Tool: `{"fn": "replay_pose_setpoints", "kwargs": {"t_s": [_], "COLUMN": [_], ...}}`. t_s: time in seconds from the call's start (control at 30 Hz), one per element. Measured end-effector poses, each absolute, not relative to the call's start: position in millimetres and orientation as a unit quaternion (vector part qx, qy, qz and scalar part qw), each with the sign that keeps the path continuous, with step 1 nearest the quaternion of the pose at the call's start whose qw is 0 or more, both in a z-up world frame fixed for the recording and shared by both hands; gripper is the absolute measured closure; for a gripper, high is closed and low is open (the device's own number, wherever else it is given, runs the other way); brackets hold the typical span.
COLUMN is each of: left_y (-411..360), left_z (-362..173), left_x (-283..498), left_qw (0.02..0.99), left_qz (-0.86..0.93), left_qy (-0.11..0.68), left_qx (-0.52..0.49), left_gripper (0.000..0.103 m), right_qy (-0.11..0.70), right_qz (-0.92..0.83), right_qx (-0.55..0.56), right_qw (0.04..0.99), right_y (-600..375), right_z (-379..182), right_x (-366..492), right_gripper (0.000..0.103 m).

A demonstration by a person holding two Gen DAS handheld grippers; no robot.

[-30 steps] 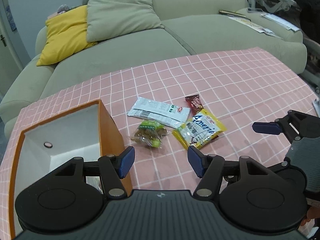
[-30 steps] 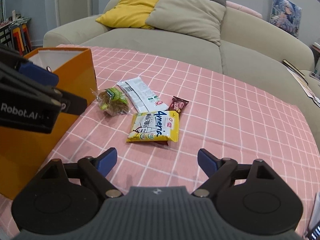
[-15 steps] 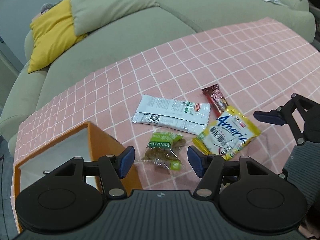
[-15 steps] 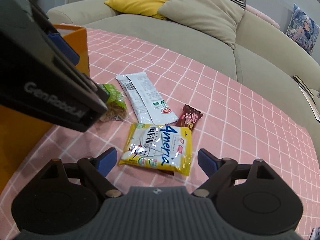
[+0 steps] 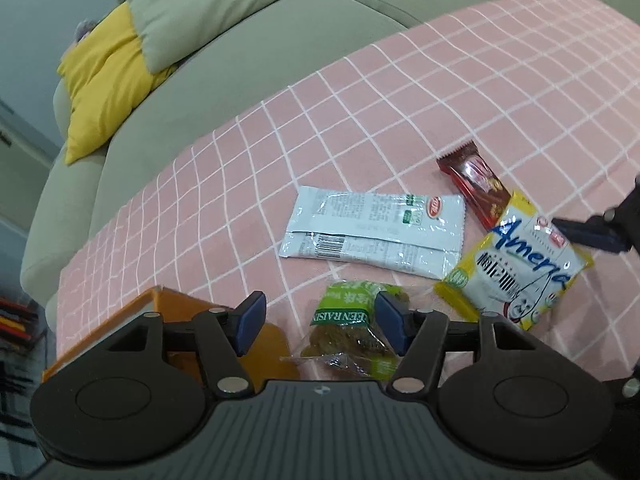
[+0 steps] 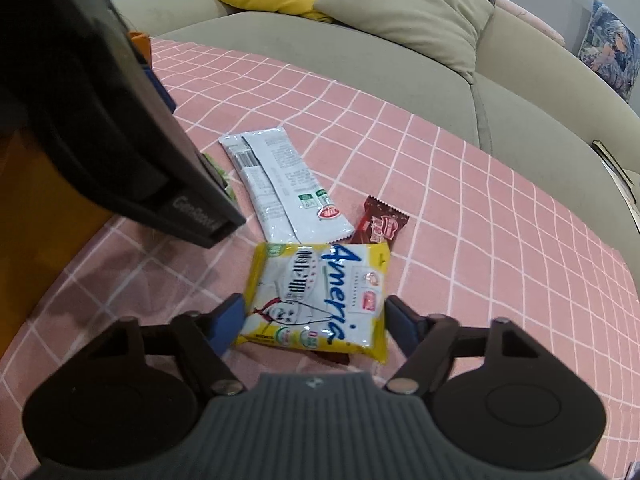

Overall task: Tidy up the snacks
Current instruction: 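Grasp the green raisin bag with the left tool while the right tool grasps the yellow Ameria bag, then lift and carry the green raisin bag and yellow Ameria bag over the box with both tools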

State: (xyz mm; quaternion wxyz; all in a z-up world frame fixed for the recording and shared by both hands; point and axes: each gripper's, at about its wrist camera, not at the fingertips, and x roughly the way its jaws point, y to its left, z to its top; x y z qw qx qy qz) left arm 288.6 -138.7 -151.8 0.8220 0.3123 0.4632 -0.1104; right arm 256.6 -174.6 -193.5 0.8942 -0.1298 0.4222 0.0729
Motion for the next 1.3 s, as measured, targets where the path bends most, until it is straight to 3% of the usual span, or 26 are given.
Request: {"fn": "replay_pose_setpoints", "kwargs": {"t_s": [0.13, 0.4, 0.83, 1.3], "left_y": [-139.4, -129.7, -119.1, -111.3], "left_z": [-161.1, -161.9, -141.6, -147.0], "left_x": [289.3, 287.0, 208.9, 131.2], "left_qw": [0.808, 0.82, 0.817, 0.808], "left_qz": [-0.125, -0.117, -0.137, -0.162], "left_qy": [0.488, 0.502, 0.546, 0.556], "left_qx": [0.306, 0.25, 0.125, 0.112], "left_gripper": [0.057, 0.068, 0.07, 0.07], "right_qy": [0.42, 0.422, 0.443, 0.489], "right_qz": [0.07, 0.055, 0.051, 0.039], "right_qx": [-0.13, -0.121, -0.073, -0.021], "right_qw": [0.895, 0.897, 0.892, 0.871], "right_y": [-179.0, -199.3, -211.9, -225.1], "right_z": [-192.1, -189.8, -179.0, -179.2], "right_x": [251.3, 227.6, 157.1, 100.5], "right_gripper": [0.044, 0.046, 0.048, 0.044]}}
